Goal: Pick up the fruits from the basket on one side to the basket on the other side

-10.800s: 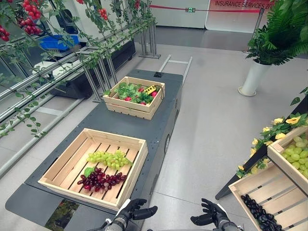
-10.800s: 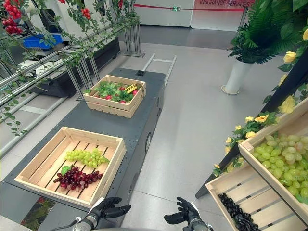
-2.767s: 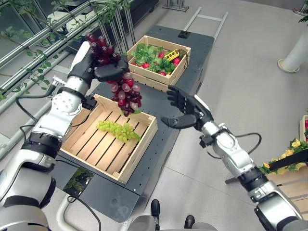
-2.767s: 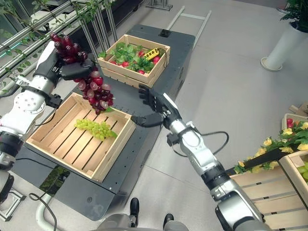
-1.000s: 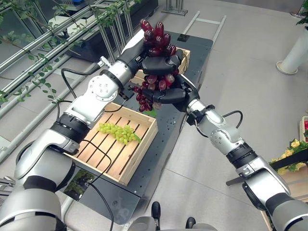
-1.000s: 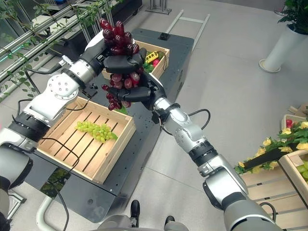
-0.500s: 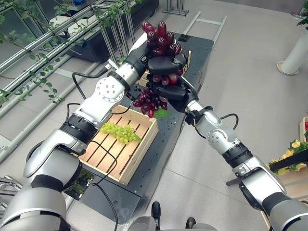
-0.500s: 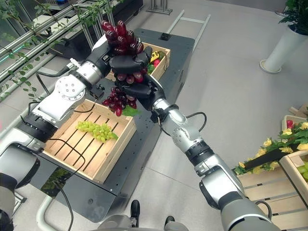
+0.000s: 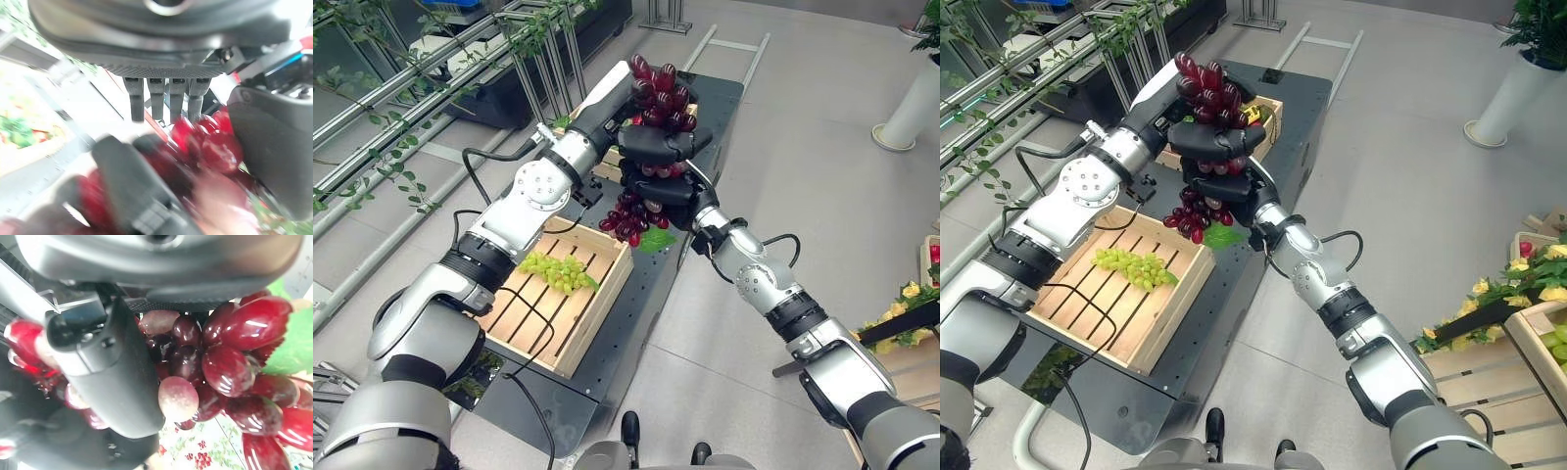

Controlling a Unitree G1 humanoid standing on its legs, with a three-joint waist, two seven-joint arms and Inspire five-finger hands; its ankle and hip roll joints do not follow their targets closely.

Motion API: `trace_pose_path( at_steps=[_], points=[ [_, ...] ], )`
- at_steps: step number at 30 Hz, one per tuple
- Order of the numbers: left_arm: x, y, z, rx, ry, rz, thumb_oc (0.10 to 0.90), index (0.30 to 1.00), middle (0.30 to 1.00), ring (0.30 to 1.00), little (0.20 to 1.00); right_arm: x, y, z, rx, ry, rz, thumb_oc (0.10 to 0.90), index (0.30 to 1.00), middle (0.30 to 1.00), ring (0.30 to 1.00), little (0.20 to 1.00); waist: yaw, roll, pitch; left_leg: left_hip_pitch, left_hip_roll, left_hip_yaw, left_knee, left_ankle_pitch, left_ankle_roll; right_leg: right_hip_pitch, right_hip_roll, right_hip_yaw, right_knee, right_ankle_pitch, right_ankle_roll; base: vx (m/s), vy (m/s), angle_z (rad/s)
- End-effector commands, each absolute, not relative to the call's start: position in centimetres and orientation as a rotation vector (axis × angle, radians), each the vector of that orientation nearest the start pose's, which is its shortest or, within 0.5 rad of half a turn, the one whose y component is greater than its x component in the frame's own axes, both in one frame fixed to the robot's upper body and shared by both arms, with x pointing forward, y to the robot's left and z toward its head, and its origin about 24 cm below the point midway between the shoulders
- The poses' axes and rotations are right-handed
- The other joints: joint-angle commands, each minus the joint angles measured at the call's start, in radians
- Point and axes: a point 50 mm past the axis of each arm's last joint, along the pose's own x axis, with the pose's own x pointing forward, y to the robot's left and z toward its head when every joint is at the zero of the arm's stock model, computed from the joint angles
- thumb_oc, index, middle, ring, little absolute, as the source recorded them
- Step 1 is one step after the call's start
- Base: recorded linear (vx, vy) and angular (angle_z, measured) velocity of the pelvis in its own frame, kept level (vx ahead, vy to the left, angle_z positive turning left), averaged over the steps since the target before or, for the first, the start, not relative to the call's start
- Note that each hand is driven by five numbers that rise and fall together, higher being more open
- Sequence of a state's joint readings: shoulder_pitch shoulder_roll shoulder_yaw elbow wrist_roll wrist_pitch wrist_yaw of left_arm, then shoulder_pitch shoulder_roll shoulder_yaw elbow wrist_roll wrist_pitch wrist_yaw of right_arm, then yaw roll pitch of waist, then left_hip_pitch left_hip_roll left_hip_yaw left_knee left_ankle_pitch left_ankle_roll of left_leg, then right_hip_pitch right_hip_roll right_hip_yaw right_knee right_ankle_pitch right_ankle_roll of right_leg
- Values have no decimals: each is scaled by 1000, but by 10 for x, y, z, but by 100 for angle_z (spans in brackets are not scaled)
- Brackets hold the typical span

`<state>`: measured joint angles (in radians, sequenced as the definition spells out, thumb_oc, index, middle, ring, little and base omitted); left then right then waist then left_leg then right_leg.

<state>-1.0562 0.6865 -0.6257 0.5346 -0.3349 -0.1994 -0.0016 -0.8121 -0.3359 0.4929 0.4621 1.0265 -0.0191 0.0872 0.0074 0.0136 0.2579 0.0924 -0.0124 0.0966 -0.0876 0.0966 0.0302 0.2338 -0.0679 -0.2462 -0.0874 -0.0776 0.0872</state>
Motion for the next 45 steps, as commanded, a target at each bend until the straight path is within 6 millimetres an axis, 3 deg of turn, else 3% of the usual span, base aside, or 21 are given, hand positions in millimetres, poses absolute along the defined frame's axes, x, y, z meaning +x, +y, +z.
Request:
trace_pose_path(
  at_steps=[1, 6, 10, 19, 23, 24, 26, 27, 30, 36, 45],
  points=[
    [392, 219, 242, 564, -435, 53, 800, 900, 900, 900, 900, 365, -99, 181, 505, -319, 507, 400, 300, 300, 300, 300, -8, 17, -227, 58, 16, 14, 0, -172, -56, -62, 19, 18, 0, 22, -25, 9, 3, -7],
    [383, 249, 228, 459, -441, 208, 800, 900, 900, 900, 900, 362, -125, 143, 512, -232, 422, 400, 300, 300, 300, 300, -28, 13, -221, 67, 20, 34, 0, -177, -56, -64, 21, 37, 0, 22, -25, 24, 9, -10],
    [376, 257, 217, 387, -461, 256, 800, 900, 900, 900, 900, 357, -142, 116, 516, -160, 370, 400, 300, 300, 300, 300, -41, 12, -214, 73, 22, 46, 0, -181, -55, -66, 22, 51, 0, 24, -25, 22, 18, -9],
    [367, 258, 192, 372, -437, 261, 800, 900, 900, 900, 900, 332, -160, 66, 510, -31, 331, 400, 300, 300, 300, 300, -74, 10, -192, 87, 24, 77, 0, -188, -49, -73, 23, 89, 0, 35, -18, 32, 21, -16],
    [363, 260, 175, 349, -397, 274, 800, 900, 900, 900, 900, 320, -163, 51, 495, 2, 320, 400, 300, 300, 300, 300, -87, 8, -180, 90, 25, 90, 0, -189, -46, -78, 23, 103, 0, 39, -15, 22, -2, -26],
    [358, 260, 158, 341, -359, 284, 800, 900, 900, 900, 900, 310, -165, 41, 478, 24, 321, 400, 300, 300, 300, 300, -93, 5, -173, 91, 25, 96, 0, -190, -44, -81, 24, 111, 0, 41, -14, 16, -13, -25],
    [353, 260, 142, 328, -318, 291, 800, 900, 900, 900, 900, 302, -164, 32, 466, 47, 326, 400, 300, 300, 300, 300, -99, 3, -168, 91, 25, 100, 0, -190, -42, -84, 25, 118, 0, 42, -13, 8, -18, -23],
    [347, 258, 122, 314, -259, 292, 800, 900, 900, 900, 900, 292, -164, 22, 463, 79, 326, 400, 300, 300, 300, 300, -105, 0, -157, 94, 26, 104, 0, -191, -39, -85, 27, 126, 0, 44, -12, -2, -21, -27],
    [339, 257, 94, 277, -158, 315, 800, 900, 900, 900, 900, 279, -168, 7, 472, 139, 314, 400, 300, 300, 300, 300, -116, -8, -147, 96, 27, 114, 0, -192, -36, -90, 30, 140, 0, 46, -11, 5, -24, -27],
    [332, 260, 73, 259, -82, 332, 800, 900, 900, 900, 900, 263, -179, -16, 465, 212, 271, 400, 300, 300, 300, 300, -136, -12, -134, 105, 32, 137, 0, -192, -34, -88, 34, 155, 0, 49, -8, 23, -9, -12],
    [316, 230, 40, 207, -18, 230, 800, 900, 900, 900, 900, 245, -180, -32, 379, 260, 231, 400, 300, 300, 300, 300, -134, -23, -98, 89, 32, 143, 0, -188, -29, -110, 38, 171, 2, 59, -4, -11, 0, -9]
  ],
)
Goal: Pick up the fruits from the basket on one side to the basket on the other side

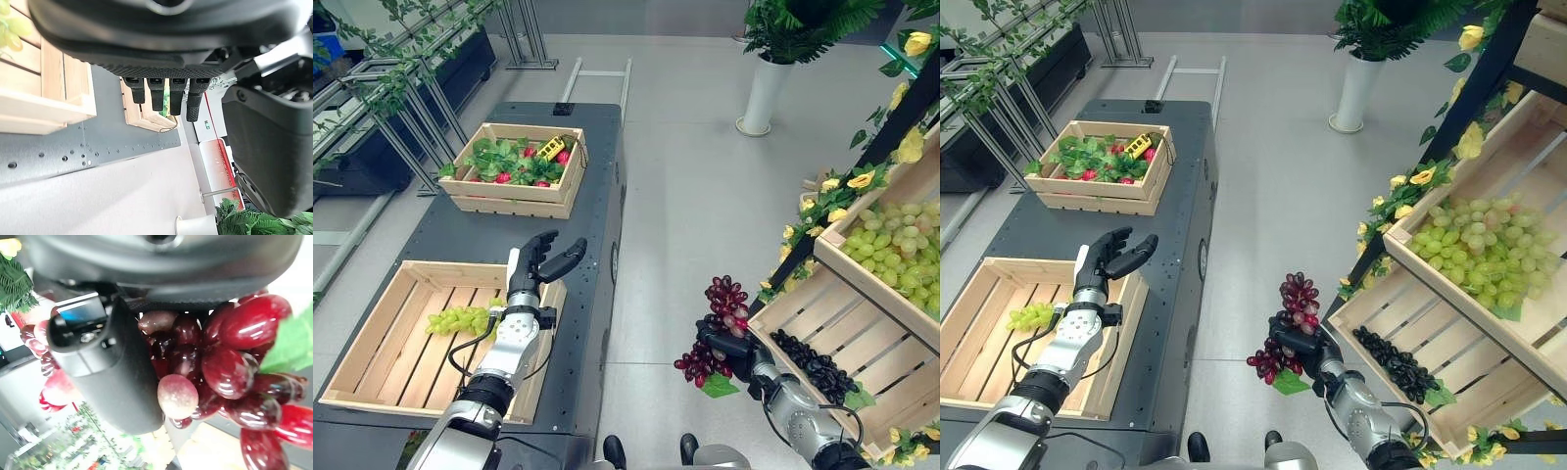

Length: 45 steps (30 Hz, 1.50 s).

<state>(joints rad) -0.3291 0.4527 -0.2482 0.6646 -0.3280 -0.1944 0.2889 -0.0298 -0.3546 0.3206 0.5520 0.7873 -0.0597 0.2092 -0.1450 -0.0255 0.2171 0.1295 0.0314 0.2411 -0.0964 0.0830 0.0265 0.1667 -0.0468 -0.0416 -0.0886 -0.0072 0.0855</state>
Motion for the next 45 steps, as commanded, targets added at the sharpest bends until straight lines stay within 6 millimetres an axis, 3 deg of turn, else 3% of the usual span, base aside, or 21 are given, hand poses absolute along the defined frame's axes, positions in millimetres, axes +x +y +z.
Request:
trace_pose_path(
  at_steps=[1, 7, 11, 13, 14, 16, 20, 25, 29, 36, 45],
  points=[
    [312, 222, 33, 186, -4, 210, 800, 900, 900, 900, 900, 243, -183, -34, 388, 269, 205, 400, 300, 300, 300, 300, 21, 11, -48, 46, -12, -3, 9, -173, -23, -51, 19, -29, 5, -9, -2, -25, 2, -11],
    [295, 202, 8, 156, 71, 144, 800, 900, 900, 900, 900, 235, -193, -42, 395, 289, 97, 400, 300, 300, 300, 300, 23, -6, -11, 28, -8, 9, 9, -168, -18, -80, 23, -15, 11, 2, 0, -4, 1, -2],
    [290, 198, 3, 145, 84, 129, 800, 900, 900, 900, 900, 238, -204, -36, 384, 251, 40, 400, 300, 300, 300, 300, 20, -20, 23, -1, -7, 33, 39, -174, -14, -115, 20, -3, 28, 7, 1, -36, 15, -3],
    [291, 195, 6, 134, 63, 122, 800, 900, 900, 900, 900, 246, -213, -23, 367, 184, 9, 400, 300, 300, 300, 300, 18, -32, 74, -69, -1, 47, 137, -198, -9, -174, 14, -4, 103, -8, -1, -178, 12, -14],
    [297, 191, 15, 142, 24, 106, 800, 900, 900, 900, 900, 255, -219, -8, 354, 114, -10, 400, 300, 300, 300, 300, 15, -35, 127, -128, 9, 42, 221, -231, -6, -227, 10, -17, 189, -38, 1, -190, 8, -27],
    [302, 188, 21, 151, 2, 98, 800, 900, 900, 900, 900, 262, -223, 2, 345, 68, -21, 400, 300, 300, 300, 300, 14, -39, 160, -171, 15, 46, 281, -245, -3, -271, 8, -27, 247, -49, -2, -234, -11, -24],
    [321, 179, 43, 148, -50, 87, 800, 900, 900, 900, 900, 283, -237, 36, 304, -47, -55, 400, 300, 300, 300, 300, 0, -52, 250, -356, 37, 48, 555, -326, 6, -446, 4, -43, 464, -106, -27, -243, -25, -12],
    [328, 165, 51, 127, -79, 56, 800, 900, 900, 900, 900, 291, -263, 53, 272, -106, -126, 400, 300, 300, 300, 300, -12, -59, 286, -488, 67, 38, 767, -411, 10, -555, 3, -72, 630, -169, -57, -103, -17, 1],
    [333, 160, 58, 132, -101, 40, 800, 900, 900, 900, 900, 295, -278, 62, 289, -129, -177, 400, 300, 300, 300, 300, -13, -65, 302, -555, 75, 27, 867, -449, 20, -616, 7, -82, 723, -198, -69, -60, -4, 1],
    [342, 158, 74, 170, -138, -2, 800, 900, 900, 900, 900, 298, -304, 79, 269, -182, -298, 400, 300, 300, 300, 300, -11, -73, 303, -628, 80, 3, 972, -486, 30, -678, 12, -90, 813, -221, -80, -19, -4, -2],
    [350, 161, 88, 220, -142, -42, 800, 900, 900, 900, 900, 299, -363, 127, 130, -239, -507, 400, 300, 300, 300, 300, 2, -90, 303, -693, 88, -24, 1052, -521, 40, -730, 15, -100, 862, -226, -84, 2, -4, -1]
  ],
)
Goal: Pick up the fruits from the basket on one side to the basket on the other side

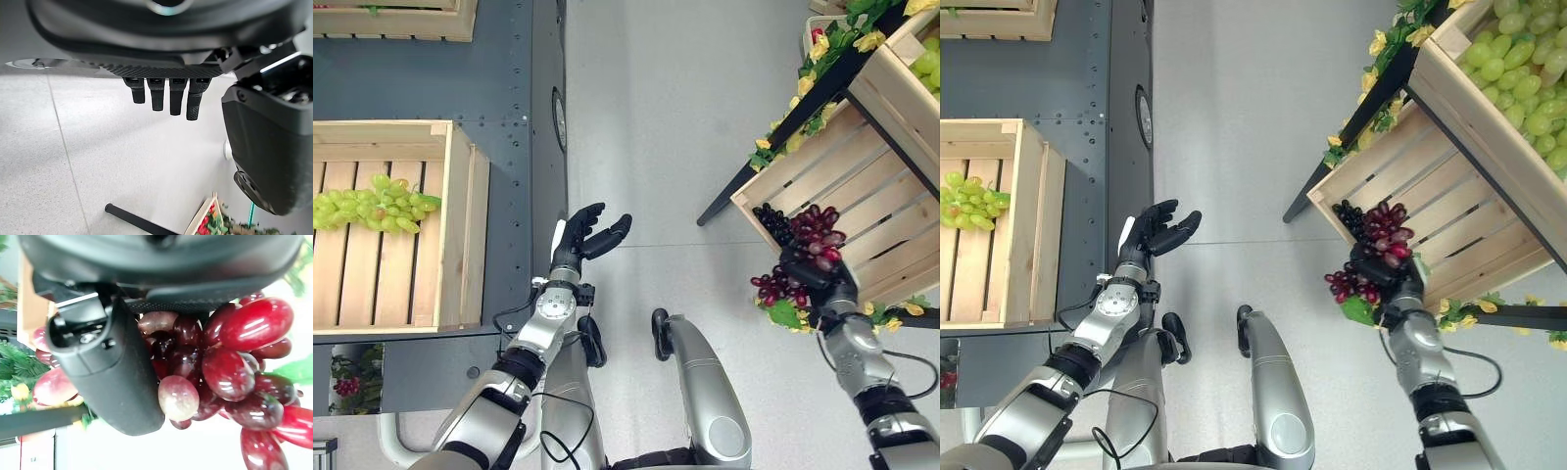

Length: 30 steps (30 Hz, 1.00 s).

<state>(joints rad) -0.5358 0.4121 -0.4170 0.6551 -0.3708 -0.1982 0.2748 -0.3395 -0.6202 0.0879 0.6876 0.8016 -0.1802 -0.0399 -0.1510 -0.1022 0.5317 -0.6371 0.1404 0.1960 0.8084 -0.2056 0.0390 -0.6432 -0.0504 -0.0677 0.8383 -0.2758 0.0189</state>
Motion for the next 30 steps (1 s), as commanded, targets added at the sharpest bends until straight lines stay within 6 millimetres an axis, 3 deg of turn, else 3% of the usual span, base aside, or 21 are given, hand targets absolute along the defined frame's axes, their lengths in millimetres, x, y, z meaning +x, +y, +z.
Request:
trace_pose_path(
  at_steps=[1, 3, 11, 19, 20, 21, 30],
  points=[
    [349, 160, 87, 224, -139, -47, 800, 900, 900, 900, 900, 299, -369, 131, 120, -234, -529, 400, 300, 300, 300, 300, 11, -14, -12, 67, -21, 18, 154, -235, 28, 76, 20, -74, -62, 42, -17, 16, -41, 2],
    [349, 158, 86, 232, -127, -69, 800, 900, 900, 900, 900, 299, -390, 151, 55, -211, -608, 400, 300, 300, 300, 300, 26, -15, -12, 47, -25, 6, 170, -241, 32, 61, 20, -77, -54, 44, -18, 27, -42, 3],
    [347, 156, 90, 248, -144, -105, 800, 900, 900, 900, 900, 300, -421, 200, -99, -174, -754, 400, 300, 300, 300, 300, 53, -8, -12, 10, -38, -10, 172, -237, 33, 24, 21, -79, -46, 48, -18, 7, -9, 3],
    [346, 153, 98, 239, -181, -129, 800, 900, 900, 900, 900, 299, -432, 219, -237, -95, -830, 400, 300, 300, 300, 300, 73, 8, -12, -12, -51, -19, 162, -230, 35, -2, 10, -87, -34, 46, -18, 6, -14, 4],
    [346, 151, 99, 234, -189, -135, 800, 900, 900, 900, 900, 300, -433, 222, -267, -84, -844, 502, 453, 453, 453, 453, 75, 14, -12, -15, -54, -19, 158, -228, 35, -9, 8, -88, -32, 46, -19, -7, -9, 10],
    [345, 151, 100, 233, -192, -137, 800, 900, 900, 900, 900, 300, -433, 223, -280, -76, -854, 800, 900, 900, 900, 900, 75, 16, -12, -18, -56, -19, 159, -227, 34, -13, 7, -89, -29, 46, -18, -20, -6, 13],
    [345, 144, 101, 206, -202, -161, 800, 900, 900, 900, 900, 307, -428, 209, -381, 50, -904, 800, 900, 900, 900, 900, 77, 40, -12, -7, -62, -7, 117, -211, 32, -15, -3, -93, -39, 40, -21, -18, 1, 5]
  ],
)
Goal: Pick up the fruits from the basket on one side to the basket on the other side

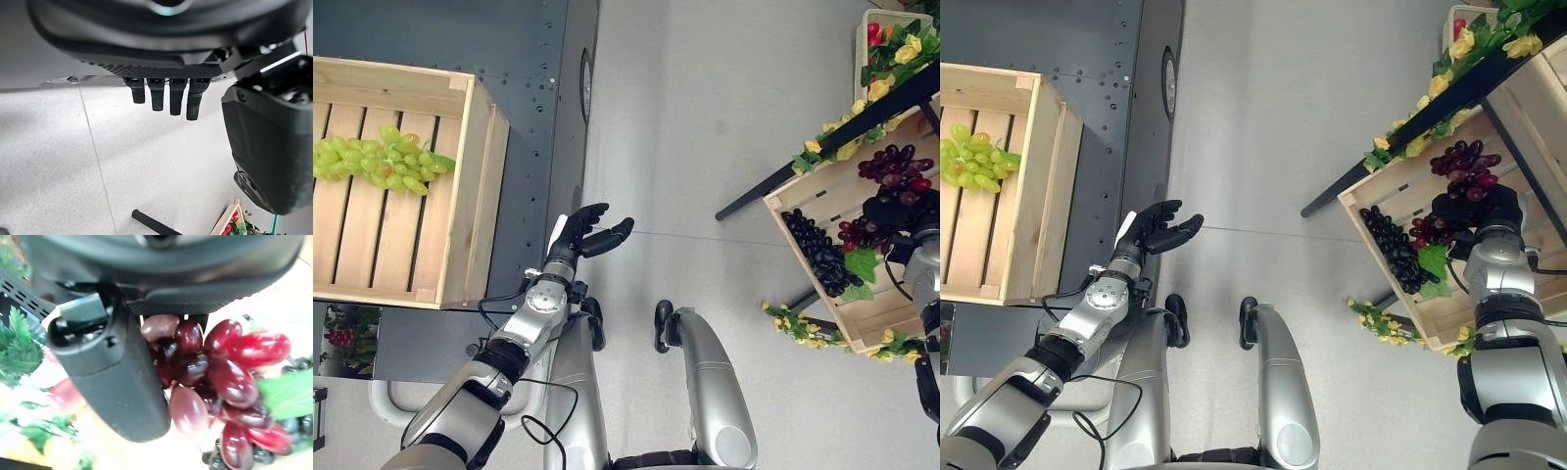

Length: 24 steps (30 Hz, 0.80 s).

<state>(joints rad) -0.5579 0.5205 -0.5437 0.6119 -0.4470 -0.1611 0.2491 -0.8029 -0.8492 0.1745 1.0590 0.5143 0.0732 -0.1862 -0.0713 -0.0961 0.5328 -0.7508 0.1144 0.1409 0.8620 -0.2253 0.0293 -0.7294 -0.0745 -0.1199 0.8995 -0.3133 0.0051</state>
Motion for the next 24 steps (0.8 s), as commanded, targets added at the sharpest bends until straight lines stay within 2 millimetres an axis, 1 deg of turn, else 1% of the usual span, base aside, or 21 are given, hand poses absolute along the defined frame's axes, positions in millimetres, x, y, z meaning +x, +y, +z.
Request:
trace_pose_path(
  at_steps=[1, 5, 11, 14, 17, 20, 21, 22, 24],
  points=[
    [345, 140, 101, 203, -201, -168, 800, 900, 900, 900, 900, 307, -428, 206, -378, 69, -918, 800, 900, 900, 900, 900, -3, 37, -13, 117, -38, 50, 51, -188, 39, 82, 20, -41, -111, 77, -6, 0, 0, 0],
    [344, 135, 100, 189, -207, -174, 800, 900, 900, 900, 900, 306, -429, 197, -396, 137, -939, 800, 900, 900, 900, 900, -3, 46, -13, 136, -38, 58, 28, -181, 38, 94, 17, -42, -125, 77, -5, 0, 0, 0],
    [344, 131, 100, 182, -214, -180, 800, 900, 900, 900, 900, 304, -432, 191, -439, 223, -967, 800, 900, 900, 900, 900, -10, 57, -13, 164, -34, 75, -6, -169, 33, 113, 15, -37, -145, 75, -8, 1, 9, 2],
    [344, 130, 100, 181, -214, -180, 800, 900, 900, 900, 900, 303, -433, 190, -448, 237, -966, 800, 900, 900, 900, 900, -11, 60, -13, 172, -34, 79, -14, -167, 32, 119, 15, -37, -152, 75, -10, 0, 0, 0],
    [344, 129, 101, 172, -212, -176, 800, 900, 900, 900, 900, 309, -427, 194, -444, 191, -931, 800, 900, 900, 900, 900, -13, 61, -13, 187, -34, 82, -25, -163, 30, 130, 16, -35, -159, 73, -12, 14, 41, 1],
    [344, 128, 101, 155, -224, -158, 800, 900, 900, 900, 900, 327, -404, 197, -372, 65, -815, 800, 900, 900, 900, 900, -18, 59, -13, 213, -35, 87, -45, -158, 28, 150, 16, -31, -162, 66, -15, 33, 66, -2],
    [344, 127, 101, 152, -234, -145, 800, 900, 900, 900, 900, 333, -394, 194, -354, 32, -772, 800, 900, 900, 900, 900, -21, 58, -13, 223, -37, 88, -52, -157, 28, 158, 16, -29, -164, 64, -16, 27, 49, -3],
    [344, 127, 102, 155, -243, -137, 800, 900, 900, 900, 900, 335, -388, 190, -342, 16, -746, 800, 900, 900, 900, 900, -22, 57, -13, 230, -37, 89, -59, -155, 28, 163, 17, -28, -167, 63, -16, 33, 59, -5],
    [343, 129, 108, 168, -291, -84, 800, 900, 900, 900, 900, 343, -361, 171, -297, -38, -627, 800, 900, 900, 900, 900, -29, 55, -13, 258, -42, 94, -87, -147, 29, 185, 17, -23, -180, 62, -16, 32, 56, -5]
  ],
)
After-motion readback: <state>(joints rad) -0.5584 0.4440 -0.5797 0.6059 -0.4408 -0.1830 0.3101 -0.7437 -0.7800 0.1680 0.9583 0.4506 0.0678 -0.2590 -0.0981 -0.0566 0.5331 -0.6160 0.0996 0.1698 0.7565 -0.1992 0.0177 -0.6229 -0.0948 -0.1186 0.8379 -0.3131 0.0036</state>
